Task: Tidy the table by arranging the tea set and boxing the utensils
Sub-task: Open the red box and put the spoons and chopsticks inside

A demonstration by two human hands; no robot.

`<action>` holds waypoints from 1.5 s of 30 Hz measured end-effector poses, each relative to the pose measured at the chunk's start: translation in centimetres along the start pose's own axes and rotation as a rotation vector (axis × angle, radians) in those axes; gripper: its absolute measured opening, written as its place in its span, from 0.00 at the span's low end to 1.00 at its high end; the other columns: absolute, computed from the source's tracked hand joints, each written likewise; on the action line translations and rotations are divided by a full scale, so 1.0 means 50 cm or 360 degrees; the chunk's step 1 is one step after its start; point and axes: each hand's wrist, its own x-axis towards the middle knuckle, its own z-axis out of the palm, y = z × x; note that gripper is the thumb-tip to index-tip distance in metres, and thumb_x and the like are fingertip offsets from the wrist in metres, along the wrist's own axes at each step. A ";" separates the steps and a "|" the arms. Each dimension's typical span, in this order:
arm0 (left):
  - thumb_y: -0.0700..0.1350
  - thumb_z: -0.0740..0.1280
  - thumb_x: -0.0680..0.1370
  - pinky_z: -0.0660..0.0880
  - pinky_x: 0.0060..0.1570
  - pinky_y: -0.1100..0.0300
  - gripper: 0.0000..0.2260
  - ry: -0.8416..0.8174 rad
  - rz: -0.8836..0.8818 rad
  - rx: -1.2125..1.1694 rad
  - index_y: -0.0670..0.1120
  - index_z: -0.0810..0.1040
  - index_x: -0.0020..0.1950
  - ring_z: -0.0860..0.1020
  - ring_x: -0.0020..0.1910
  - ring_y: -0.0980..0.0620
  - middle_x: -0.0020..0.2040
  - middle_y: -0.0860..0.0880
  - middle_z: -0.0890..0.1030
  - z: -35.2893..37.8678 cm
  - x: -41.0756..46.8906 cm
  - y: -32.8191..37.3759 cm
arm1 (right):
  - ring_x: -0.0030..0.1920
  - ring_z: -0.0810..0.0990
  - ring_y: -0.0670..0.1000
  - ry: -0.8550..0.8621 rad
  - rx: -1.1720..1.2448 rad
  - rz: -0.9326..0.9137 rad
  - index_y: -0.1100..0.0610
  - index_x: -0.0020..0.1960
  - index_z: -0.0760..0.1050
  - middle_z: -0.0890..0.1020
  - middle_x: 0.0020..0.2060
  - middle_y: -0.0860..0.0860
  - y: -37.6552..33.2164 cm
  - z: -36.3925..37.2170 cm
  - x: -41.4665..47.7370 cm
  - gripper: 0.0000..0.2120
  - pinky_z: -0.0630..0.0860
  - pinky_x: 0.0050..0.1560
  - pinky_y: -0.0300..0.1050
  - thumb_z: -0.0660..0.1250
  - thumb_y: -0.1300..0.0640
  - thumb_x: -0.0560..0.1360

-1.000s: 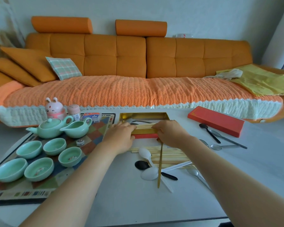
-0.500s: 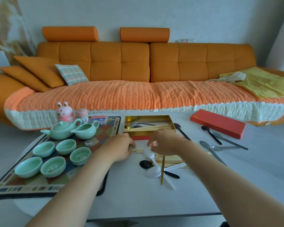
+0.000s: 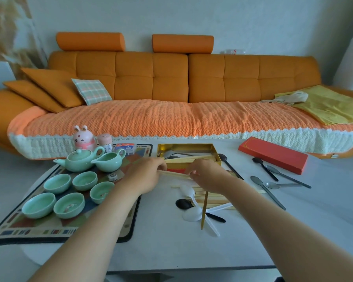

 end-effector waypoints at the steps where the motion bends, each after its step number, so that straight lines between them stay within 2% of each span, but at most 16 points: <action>1: 0.42 0.65 0.80 0.76 0.46 0.55 0.07 0.0055 0.0000 -0.0008 0.55 0.77 0.50 0.77 0.47 0.55 0.50 0.57 0.79 -0.008 0.003 -0.004 | 0.54 0.79 0.49 0.0036 0.0041 -0.0001 0.50 0.60 0.81 0.81 0.57 0.46 -0.001 -0.001 0.003 0.13 0.77 0.54 0.45 0.60 0.58 0.81; 6: 0.41 0.64 0.79 0.75 0.48 0.57 0.07 0.0264 -0.0025 -0.0163 0.53 0.79 0.50 0.76 0.49 0.56 0.49 0.58 0.78 -0.030 0.019 -0.024 | 0.47 0.77 0.44 0.0285 0.0321 -0.0031 0.51 0.57 0.82 0.82 0.53 0.47 -0.004 -0.021 0.033 0.12 0.74 0.49 0.38 0.63 0.60 0.80; 9: 0.42 0.65 0.79 0.73 0.49 0.57 0.07 0.0364 -0.0025 -0.0227 0.53 0.79 0.51 0.75 0.51 0.55 0.50 0.57 0.79 -0.026 0.029 -0.032 | 0.51 0.79 0.48 0.0393 0.0335 -0.0010 0.53 0.56 0.83 0.82 0.53 0.48 0.005 -0.029 0.054 0.12 0.74 0.53 0.40 0.63 0.63 0.79; 11: 0.43 0.65 0.80 0.72 0.55 0.55 0.08 0.0370 0.0019 -0.0112 0.52 0.79 0.57 0.74 0.56 0.53 0.55 0.55 0.79 -0.017 0.034 -0.034 | 0.53 0.79 0.51 0.0457 0.0313 0.0046 0.54 0.56 0.82 0.81 0.54 0.49 0.021 -0.029 0.062 0.12 0.75 0.55 0.44 0.62 0.64 0.80; 14: 0.48 0.62 0.81 0.68 0.64 0.52 0.15 0.0266 0.0029 0.0000 0.50 0.74 0.69 0.70 0.66 0.51 0.66 0.52 0.75 -0.002 0.040 -0.026 | 0.56 0.78 0.53 0.0498 0.0285 0.0184 0.55 0.56 0.82 0.81 0.55 0.51 0.053 -0.023 0.071 0.13 0.75 0.57 0.49 0.60 0.64 0.80; 16: 0.50 0.59 0.83 0.63 0.68 0.53 0.19 0.0185 0.0072 0.0043 0.50 0.70 0.73 0.66 0.71 0.51 0.71 0.53 0.71 0.010 0.044 -0.016 | 0.57 0.78 0.53 0.0495 0.0268 0.0274 0.53 0.55 0.82 0.81 0.55 0.50 0.070 -0.019 0.074 0.13 0.75 0.58 0.49 0.60 0.63 0.80; 24: 0.56 0.58 0.82 0.61 0.71 0.52 0.23 -0.0147 0.0108 0.0098 0.50 0.67 0.76 0.64 0.73 0.50 0.75 0.52 0.67 0.055 0.065 0.018 | 0.60 0.78 0.52 0.0403 0.0253 0.0330 0.51 0.58 0.82 0.80 0.60 0.50 0.092 -0.004 0.071 0.16 0.74 0.60 0.46 0.59 0.64 0.81; 26: 0.57 0.57 0.82 0.58 0.72 0.52 0.24 -0.0213 0.0078 0.0116 0.50 0.64 0.77 0.63 0.74 0.48 0.76 0.51 0.65 0.060 0.064 0.019 | 0.56 0.79 0.51 0.0376 0.0217 0.0323 0.51 0.58 0.82 0.81 0.59 0.50 0.086 -0.008 0.065 0.19 0.75 0.55 0.43 0.56 0.66 0.80; 27: 0.57 0.57 0.82 0.57 0.72 0.53 0.24 -0.0195 0.0096 0.0153 0.50 0.64 0.77 0.62 0.75 0.49 0.76 0.51 0.65 0.062 0.064 0.020 | 0.50 0.80 0.49 0.0348 0.0207 0.0318 0.51 0.58 0.82 0.81 0.57 0.49 0.082 -0.011 0.059 0.19 0.76 0.49 0.42 0.56 0.65 0.79; 29: 0.56 0.57 0.82 0.55 0.71 0.54 0.23 -0.0078 0.0183 0.0256 0.51 0.65 0.76 0.62 0.73 0.51 0.75 0.53 0.66 0.063 0.064 0.024 | 0.40 0.80 0.45 0.0253 0.0192 0.0291 0.50 0.58 0.82 0.83 0.50 0.48 0.072 -0.014 0.045 0.18 0.78 0.43 0.42 0.57 0.63 0.78; 30: 0.56 0.58 0.82 0.55 0.70 0.55 0.22 -0.0020 0.0224 0.0273 0.51 0.67 0.75 0.63 0.72 0.51 0.73 0.54 0.68 0.063 0.065 0.026 | 0.40 0.80 0.46 0.0191 0.0163 0.0268 0.51 0.59 0.81 0.83 0.48 0.48 0.068 -0.015 0.038 0.18 0.79 0.44 0.43 0.57 0.61 0.78; 32: 0.55 0.59 0.82 0.59 0.68 0.56 0.20 -0.0001 0.0249 0.0225 0.51 0.69 0.73 0.66 0.69 0.52 0.70 0.54 0.71 0.062 0.065 0.033 | 0.44 0.80 0.47 0.0102 0.0048 0.0221 0.51 0.63 0.79 0.84 0.50 0.48 0.062 -0.016 0.031 0.17 0.77 0.46 0.42 0.56 0.59 0.80; 36: 0.55 0.59 0.82 0.59 0.71 0.54 0.23 -0.0145 0.0219 0.0176 0.51 0.65 0.76 0.65 0.72 0.49 0.74 0.52 0.68 0.057 0.055 0.042 | 0.56 0.78 0.50 0.0057 -0.0052 0.0185 0.50 0.68 0.76 0.81 0.59 0.48 0.068 -0.015 0.027 0.19 0.70 0.49 0.39 0.55 0.58 0.81; 40: 0.53 0.61 0.81 0.58 0.70 0.55 0.22 -0.0046 0.0257 0.0173 0.51 0.67 0.75 0.64 0.72 0.51 0.73 0.53 0.69 0.055 0.047 0.042 | 0.61 0.76 0.53 0.0303 -0.0064 -0.0037 0.52 0.61 0.80 0.80 0.60 0.49 0.071 -0.009 0.020 0.17 0.74 0.61 0.48 0.60 0.63 0.78; 43: 0.47 0.65 0.79 0.63 0.62 0.57 0.15 0.0183 0.0382 0.0164 0.50 0.75 0.66 0.70 0.63 0.51 0.61 0.54 0.74 0.053 0.044 0.045 | 0.53 0.78 0.49 0.0386 -0.0047 -0.0161 0.50 0.55 0.83 0.81 0.54 0.47 0.057 -0.021 0.008 0.14 0.76 0.56 0.46 0.63 0.63 0.76; 45: 0.43 0.67 0.78 0.68 0.55 0.59 0.10 0.0236 0.0427 0.0128 0.51 0.78 0.58 0.73 0.57 0.51 0.55 0.54 0.75 0.048 0.039 0.053 | 0.48 0.77 0.44 0.0231 -0.0050 -0.0152 0.47 0.53 0.83 0.81 0.51 0.43 0.047 -0.026 -0.002 0.12 0.77 0.54 0.45 0.64 0.59 0.77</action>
